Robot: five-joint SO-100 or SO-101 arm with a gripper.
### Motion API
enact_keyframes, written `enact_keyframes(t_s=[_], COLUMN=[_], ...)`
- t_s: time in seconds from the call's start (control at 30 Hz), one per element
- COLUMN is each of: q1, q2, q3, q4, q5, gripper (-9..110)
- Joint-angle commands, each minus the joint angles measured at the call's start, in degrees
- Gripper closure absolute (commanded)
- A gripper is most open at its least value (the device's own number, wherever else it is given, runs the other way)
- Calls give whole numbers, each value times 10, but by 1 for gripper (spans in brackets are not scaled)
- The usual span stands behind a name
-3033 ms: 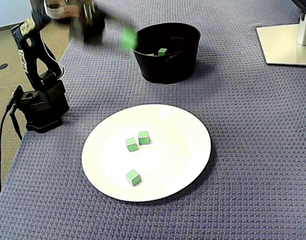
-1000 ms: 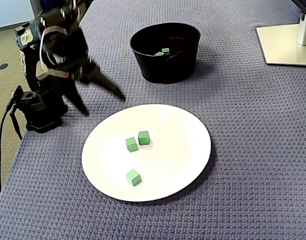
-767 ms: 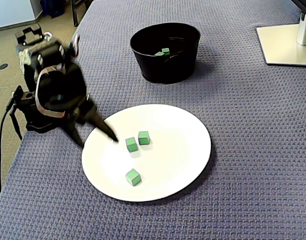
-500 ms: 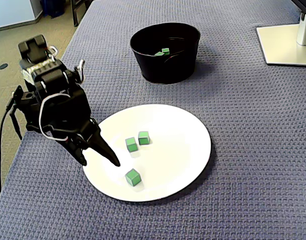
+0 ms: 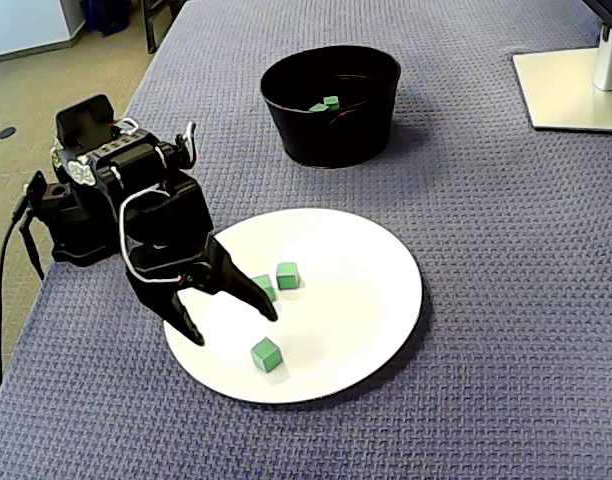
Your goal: Pick up the items on the white plate and put them in the black container.
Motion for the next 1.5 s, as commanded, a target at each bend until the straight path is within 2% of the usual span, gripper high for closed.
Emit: enact_keyframes(t_s=[0.0,0.27,0.73,1.17,1.47], q1=[-7,-16,-46,-37,-44], q2=[-4,-39,-53,-88,-97], q3=[-41,-35,58,36,36], q4=[-27,-69,-101,-119,-115], q5=[-83,-163,-192,-202,-196], gripper=[67,67,69,71,84])
